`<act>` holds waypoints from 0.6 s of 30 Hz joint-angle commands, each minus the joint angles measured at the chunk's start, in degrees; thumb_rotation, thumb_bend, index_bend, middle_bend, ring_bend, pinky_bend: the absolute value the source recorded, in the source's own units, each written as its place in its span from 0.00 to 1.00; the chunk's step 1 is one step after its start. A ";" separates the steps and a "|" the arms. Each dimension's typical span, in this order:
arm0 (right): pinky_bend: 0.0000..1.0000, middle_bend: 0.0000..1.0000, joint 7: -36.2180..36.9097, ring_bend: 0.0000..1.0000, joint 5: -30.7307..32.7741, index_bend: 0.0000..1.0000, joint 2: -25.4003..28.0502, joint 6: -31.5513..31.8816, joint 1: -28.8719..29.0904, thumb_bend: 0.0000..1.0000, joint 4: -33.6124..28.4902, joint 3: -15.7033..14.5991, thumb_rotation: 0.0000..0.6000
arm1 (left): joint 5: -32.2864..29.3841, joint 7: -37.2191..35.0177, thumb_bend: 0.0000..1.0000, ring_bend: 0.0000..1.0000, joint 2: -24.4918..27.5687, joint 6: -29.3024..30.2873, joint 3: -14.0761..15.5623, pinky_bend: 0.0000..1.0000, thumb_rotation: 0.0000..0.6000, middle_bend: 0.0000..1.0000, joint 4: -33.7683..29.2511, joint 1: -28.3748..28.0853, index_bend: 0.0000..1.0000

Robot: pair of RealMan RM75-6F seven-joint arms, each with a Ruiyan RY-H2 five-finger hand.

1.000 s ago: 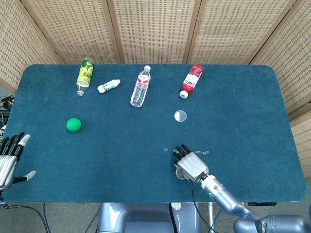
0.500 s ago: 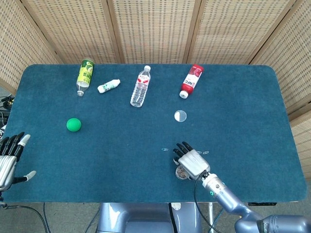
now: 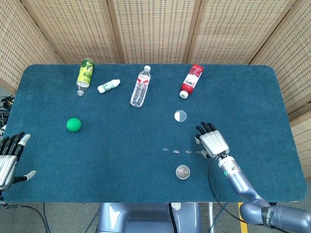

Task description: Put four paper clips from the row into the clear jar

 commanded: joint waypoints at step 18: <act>0.10 0.15 5.90 0.00 0.33 0.54 -5.86 -4.62 -0.75 0.32 10.59 -1.14 1.00 | -0.55 0.57 0.00 0.00 -0.31 -0.35 -0.12 0.00 1.00 0.00 0.15 -0.14 0.00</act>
